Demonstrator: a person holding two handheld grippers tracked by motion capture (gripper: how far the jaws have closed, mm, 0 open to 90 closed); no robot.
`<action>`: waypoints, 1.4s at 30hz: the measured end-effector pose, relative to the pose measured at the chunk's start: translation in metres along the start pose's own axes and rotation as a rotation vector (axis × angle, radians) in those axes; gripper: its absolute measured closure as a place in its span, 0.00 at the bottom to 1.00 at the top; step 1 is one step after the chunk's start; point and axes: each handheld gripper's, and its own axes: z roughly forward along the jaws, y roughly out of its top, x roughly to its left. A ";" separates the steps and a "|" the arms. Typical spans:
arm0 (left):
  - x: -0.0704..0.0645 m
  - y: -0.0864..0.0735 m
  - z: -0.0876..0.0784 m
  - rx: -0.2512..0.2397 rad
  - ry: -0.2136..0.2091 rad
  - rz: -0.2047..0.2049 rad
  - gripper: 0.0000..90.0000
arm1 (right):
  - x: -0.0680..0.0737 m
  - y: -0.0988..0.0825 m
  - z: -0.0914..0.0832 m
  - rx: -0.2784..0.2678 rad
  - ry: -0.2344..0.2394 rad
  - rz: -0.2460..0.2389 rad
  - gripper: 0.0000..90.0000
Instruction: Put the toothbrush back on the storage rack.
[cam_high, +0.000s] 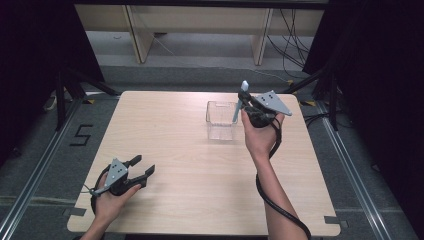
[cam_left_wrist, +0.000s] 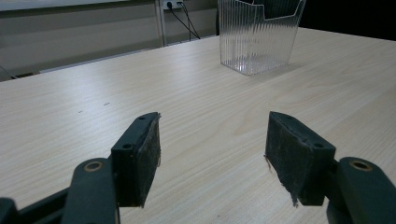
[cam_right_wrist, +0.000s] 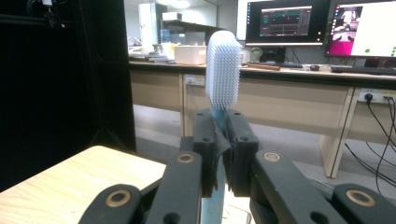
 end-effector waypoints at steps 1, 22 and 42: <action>0.000 0.000 0.000 0.001 -0.002 0.001 0.39 | 0.000 0.001 0.001 -0.002 0.008 0.006 0.94; -0.001 -0.002 0.001 0.003 -0.004 -0.005 0.38 | -0.004 0.002 0.015 0.009 -0.022 0.008 0.94; -0.002 -0.003 0.001 0.006 -0.012 -0.008 0.38 | -0.009 -0.014 0.021 0.045 -0.029 0.001 0.94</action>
